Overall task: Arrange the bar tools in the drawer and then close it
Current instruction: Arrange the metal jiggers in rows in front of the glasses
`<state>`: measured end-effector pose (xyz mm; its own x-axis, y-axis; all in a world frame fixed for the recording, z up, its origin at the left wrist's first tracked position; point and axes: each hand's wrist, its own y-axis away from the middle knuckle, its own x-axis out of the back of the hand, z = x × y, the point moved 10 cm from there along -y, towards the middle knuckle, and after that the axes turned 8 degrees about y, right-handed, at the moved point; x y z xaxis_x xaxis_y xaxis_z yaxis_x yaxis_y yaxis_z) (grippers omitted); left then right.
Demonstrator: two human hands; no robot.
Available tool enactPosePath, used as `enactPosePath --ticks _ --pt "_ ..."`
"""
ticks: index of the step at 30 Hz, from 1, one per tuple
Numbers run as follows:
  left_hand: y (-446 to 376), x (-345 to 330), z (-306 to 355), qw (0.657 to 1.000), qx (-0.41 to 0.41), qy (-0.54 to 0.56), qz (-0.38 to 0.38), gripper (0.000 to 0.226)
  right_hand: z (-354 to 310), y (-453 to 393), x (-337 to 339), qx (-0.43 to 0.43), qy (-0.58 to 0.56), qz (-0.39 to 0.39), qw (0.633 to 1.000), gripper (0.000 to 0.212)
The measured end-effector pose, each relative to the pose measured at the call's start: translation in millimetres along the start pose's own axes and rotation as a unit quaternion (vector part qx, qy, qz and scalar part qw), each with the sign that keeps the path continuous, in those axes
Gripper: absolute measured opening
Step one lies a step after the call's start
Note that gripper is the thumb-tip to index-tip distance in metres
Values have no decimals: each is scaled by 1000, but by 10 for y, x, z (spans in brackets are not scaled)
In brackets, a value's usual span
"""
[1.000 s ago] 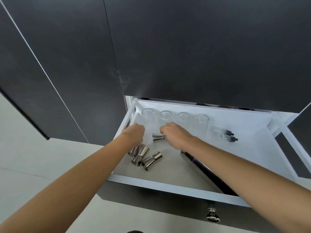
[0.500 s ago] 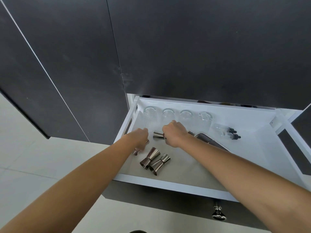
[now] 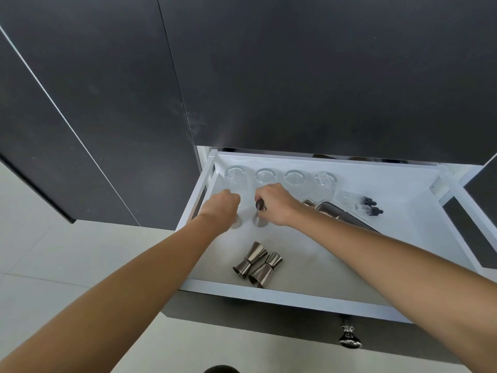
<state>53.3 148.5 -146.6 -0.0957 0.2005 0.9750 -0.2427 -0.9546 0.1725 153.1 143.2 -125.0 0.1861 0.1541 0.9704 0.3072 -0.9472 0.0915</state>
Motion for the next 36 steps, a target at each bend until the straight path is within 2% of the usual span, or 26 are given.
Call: enactPosePath --ticks 6,8,10,11,13,15,17,19,20,23,27,30,36 --pt "-6 16 -49 998 2 61 6 24 28 -26 -20 -14 -27 -3 1000 20" --pt "16 36 -65 997 11 78 -4 37 37 3 -23 -19 -31 -9 999 31" --pt "49 112 -78 999 28 46 0 56 59 66 41 -36 -24 -5 999 42" --pt "74 189 -67 999 34 7 16 61 73 112 102 -47 -16 1 999 38" --pt "132 335 23 998 30 -19 46 58 119 229 154 -72 14 -21 997 16" --pt "188 253 176 999 11 30 -7 45 194 388 -16 -96 29 -119 988 15" --pt "277 -90 349 987 -6 71 -147 40 258 601 -289 -122 13 -234 965 26" --pt "370 -394 461 962 -2 74 -263 43 328 738 -476 -144 -22 -285 947 34" --pt "388 -488 485 954 5 77 -289 45 346 778 -527 -156 -51 -293 942 34" --pt "434 -670 547 932 27 138 -334 44 355 860 -681 -184 -135 -307 924 25" --pt "520 -760 636 905 18 196 -378 40 316 921 -815 -193 -163 -335 908 22" --pt "532 -766 648 911 -12 178 -371 31 329 926 -844 -199 -173 -339 903 22" --pt "548 -682 601 932 -48 130 -334 49 299 917 -760 -180 -228 -321 901 19"
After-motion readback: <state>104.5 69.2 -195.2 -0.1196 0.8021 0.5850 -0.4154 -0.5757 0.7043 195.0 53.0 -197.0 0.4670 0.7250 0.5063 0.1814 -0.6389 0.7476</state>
